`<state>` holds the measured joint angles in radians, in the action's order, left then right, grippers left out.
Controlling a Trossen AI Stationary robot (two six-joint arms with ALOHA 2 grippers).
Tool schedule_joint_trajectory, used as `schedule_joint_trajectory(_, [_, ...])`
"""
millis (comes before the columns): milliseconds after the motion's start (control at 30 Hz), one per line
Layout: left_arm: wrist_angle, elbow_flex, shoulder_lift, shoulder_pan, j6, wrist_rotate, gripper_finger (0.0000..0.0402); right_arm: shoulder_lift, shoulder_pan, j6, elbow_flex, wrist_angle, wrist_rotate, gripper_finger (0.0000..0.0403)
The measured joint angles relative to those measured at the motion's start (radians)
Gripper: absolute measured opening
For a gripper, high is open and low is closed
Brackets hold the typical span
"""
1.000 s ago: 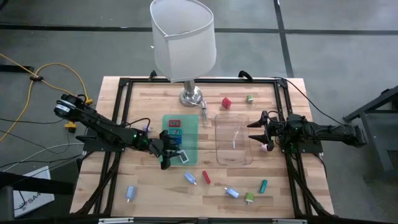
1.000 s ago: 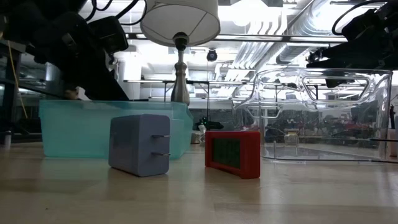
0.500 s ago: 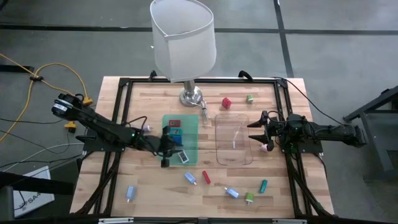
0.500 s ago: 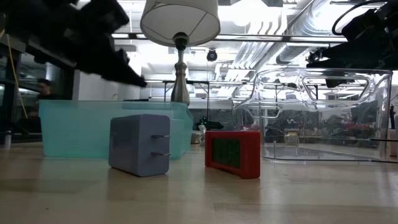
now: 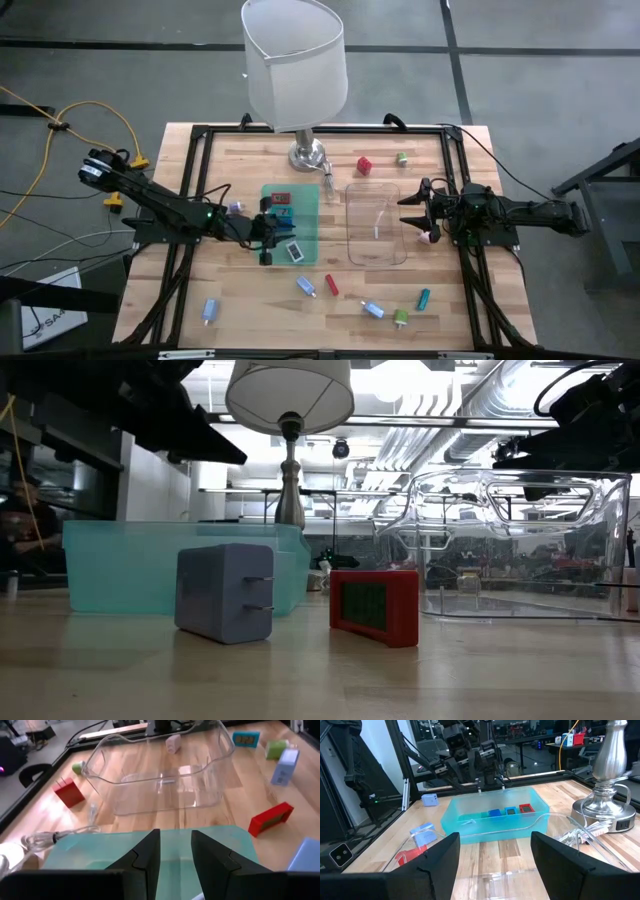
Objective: Pick & Place Office items
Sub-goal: Put the red digital clock into the green bin
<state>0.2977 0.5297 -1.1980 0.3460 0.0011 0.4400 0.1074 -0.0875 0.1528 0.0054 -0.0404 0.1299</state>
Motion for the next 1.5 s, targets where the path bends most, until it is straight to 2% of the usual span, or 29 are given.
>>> schedule_joint_trajectory(167, [-0.001,0.005,-0.015,0.015,0.025,-0.001,0.0104,0.0,0.0,0.0,0.0,0.0,0.0,0.0232])
schedule_joint_trajectory(333, [-0.013,0.076,-0.051,0.014,0.05,-0.032,0.0104,0.0,0.0,0.0,0.0,0.0,0.0,0.0232])
schedule_joint_trajectory(567, [-0.22,0.246,-0.123,0.014,0.09,-0.061,0.0104,0.0,0.0,0.0,0.0,0.0,0.0,0.0232])
schedule_joint_trajectory(800, [-0.402,0.414,-0.23,0.009,0.12,-0.157,0.0104,0.0,0.0,0.0,0.0,0.0,0.0,0.0232])
schedule_joint_trajectory(1067, [-0.514,0.579,-0.363,0.01,0.167,-0.293,0.0104,0.001,0.0,0.0,0.0,0.0,0.0,0.0232])
schedule_joint_trajectory(1200, [-0.57,0.658,-0.419,0.009,0.241,-0.338,0.0104,0.01,0.0,0.0,0.0,0.0,0.001,0.0232])
schedule_joint_trajectory(1500, [-0.587,0.756,-0.511,0.01,0.367,-0.444,0.0104,0.032,0.0,0.0,0.0,0.0,0.002,0.0232])
